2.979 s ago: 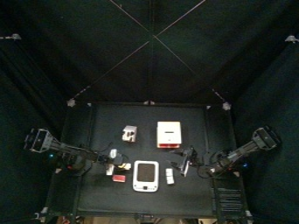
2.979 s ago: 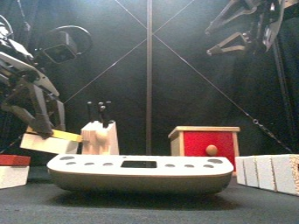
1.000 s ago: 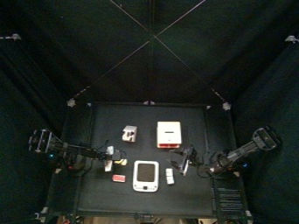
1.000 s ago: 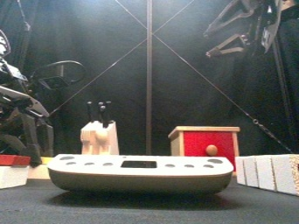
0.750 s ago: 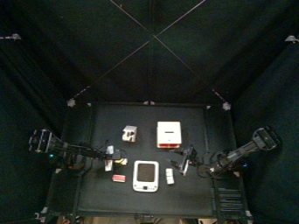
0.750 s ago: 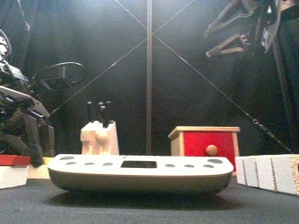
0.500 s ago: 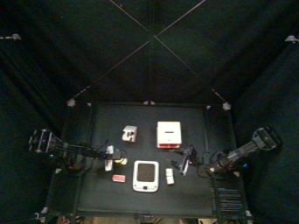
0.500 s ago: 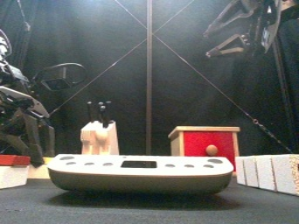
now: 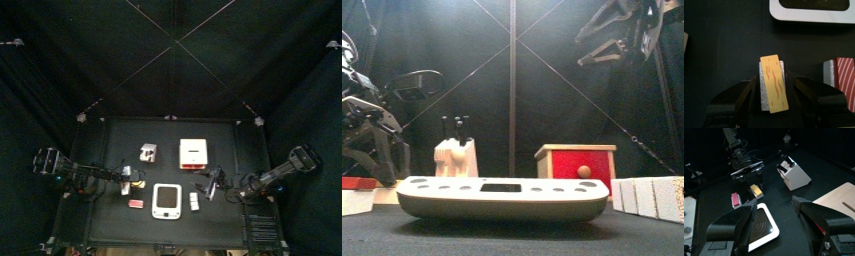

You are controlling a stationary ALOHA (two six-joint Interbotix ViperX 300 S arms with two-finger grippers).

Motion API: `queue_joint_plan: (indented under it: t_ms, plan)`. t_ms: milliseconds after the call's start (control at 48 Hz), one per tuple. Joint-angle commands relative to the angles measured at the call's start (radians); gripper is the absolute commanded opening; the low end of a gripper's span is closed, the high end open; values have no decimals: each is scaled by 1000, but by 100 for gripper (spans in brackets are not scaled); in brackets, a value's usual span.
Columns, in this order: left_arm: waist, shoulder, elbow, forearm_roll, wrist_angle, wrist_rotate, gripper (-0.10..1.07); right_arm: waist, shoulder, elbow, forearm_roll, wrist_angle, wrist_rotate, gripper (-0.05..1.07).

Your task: Put egg sushi above salmon sushi

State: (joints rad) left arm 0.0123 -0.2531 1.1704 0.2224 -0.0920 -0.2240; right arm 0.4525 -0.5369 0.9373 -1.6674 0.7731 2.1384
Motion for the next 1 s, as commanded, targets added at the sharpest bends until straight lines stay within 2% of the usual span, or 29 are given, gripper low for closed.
queue_joint_plan:
  t_ms: [0,292,979]
  plan:
    - [-2,-20,-20,2,-6,2,88,-2,-6,-9,-3,3,3,91]
    - [-2,-48,-17,-2,-8,0,88,-2,-6,-9,-5,3,3,91]
    - [-8,-49,-23,2,-8,0,87,-2,-6,-8,-3,3,5,91]
